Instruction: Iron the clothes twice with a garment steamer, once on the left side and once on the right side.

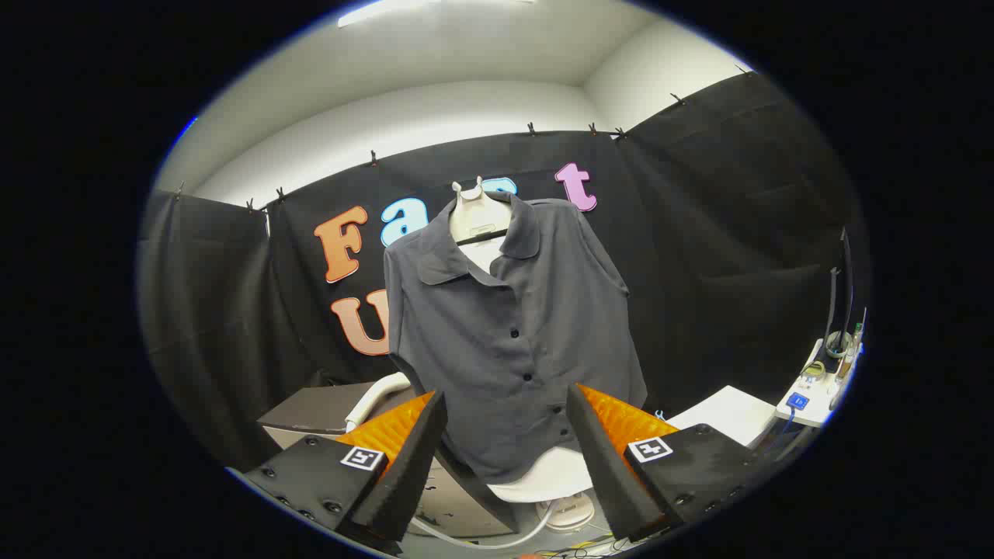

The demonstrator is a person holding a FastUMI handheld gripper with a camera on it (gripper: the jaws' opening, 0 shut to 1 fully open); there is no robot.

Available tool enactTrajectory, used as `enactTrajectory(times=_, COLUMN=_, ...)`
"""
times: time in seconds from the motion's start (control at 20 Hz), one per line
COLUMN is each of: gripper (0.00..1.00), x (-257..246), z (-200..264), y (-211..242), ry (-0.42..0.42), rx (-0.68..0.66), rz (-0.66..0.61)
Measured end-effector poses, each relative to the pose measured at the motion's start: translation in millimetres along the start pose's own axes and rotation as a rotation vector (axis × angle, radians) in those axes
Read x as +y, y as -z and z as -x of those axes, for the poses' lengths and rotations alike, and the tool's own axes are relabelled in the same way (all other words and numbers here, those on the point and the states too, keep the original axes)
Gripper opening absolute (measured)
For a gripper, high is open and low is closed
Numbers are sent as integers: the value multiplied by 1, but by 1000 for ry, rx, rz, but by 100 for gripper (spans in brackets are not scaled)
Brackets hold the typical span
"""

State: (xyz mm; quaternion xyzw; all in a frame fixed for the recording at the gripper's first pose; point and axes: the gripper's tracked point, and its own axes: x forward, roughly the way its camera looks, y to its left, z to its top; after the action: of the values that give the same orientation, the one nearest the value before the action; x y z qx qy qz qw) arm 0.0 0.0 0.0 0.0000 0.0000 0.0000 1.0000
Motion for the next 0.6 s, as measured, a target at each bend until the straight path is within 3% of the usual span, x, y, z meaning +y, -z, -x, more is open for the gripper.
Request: enactTrajectory(times=0.6, gripper=98, x=-10, z=3, y=-1, ry=26, rx=-7, rz=46)
